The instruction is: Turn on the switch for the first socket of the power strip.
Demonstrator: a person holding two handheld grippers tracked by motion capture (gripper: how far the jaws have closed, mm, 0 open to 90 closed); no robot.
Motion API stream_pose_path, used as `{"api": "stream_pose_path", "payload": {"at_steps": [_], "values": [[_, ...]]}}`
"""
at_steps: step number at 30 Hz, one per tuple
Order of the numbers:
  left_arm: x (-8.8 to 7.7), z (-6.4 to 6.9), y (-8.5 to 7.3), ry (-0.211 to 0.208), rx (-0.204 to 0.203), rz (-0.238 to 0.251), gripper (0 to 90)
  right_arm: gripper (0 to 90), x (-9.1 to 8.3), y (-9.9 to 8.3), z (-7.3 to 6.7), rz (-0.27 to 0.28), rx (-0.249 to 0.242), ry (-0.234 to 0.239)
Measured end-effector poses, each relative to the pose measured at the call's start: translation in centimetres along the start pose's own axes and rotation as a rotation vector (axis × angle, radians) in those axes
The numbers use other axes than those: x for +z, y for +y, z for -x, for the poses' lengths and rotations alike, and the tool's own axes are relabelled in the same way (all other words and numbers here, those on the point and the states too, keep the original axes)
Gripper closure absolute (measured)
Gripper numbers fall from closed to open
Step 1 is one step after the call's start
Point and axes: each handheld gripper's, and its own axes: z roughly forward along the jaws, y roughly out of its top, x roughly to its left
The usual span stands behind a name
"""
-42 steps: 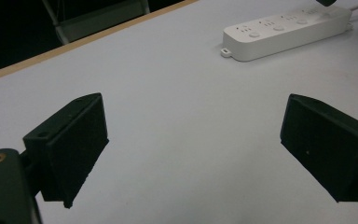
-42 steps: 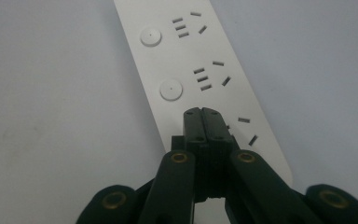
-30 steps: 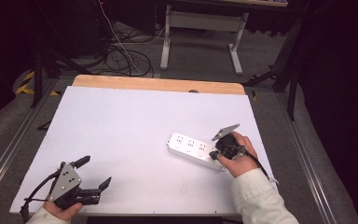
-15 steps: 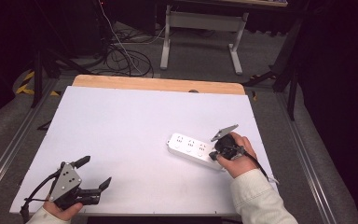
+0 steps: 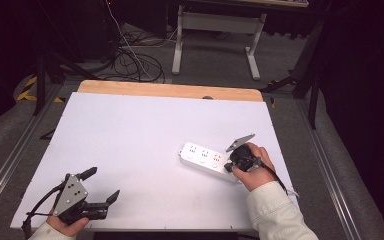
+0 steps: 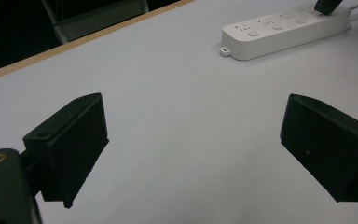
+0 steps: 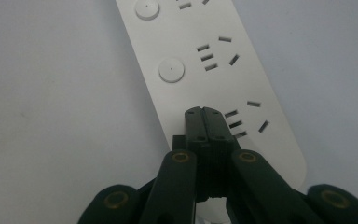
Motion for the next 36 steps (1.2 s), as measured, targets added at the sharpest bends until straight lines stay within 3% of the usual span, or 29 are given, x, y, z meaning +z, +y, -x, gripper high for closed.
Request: {"api": "stream_pose_path", "payload": {"at_steps": [36], "values": [[-0.07,0.03,0.04,0.000,0.002,0.002,8.0,90.0,0.25,0.18,0.02,-0.028,0.003,0.001]]}}
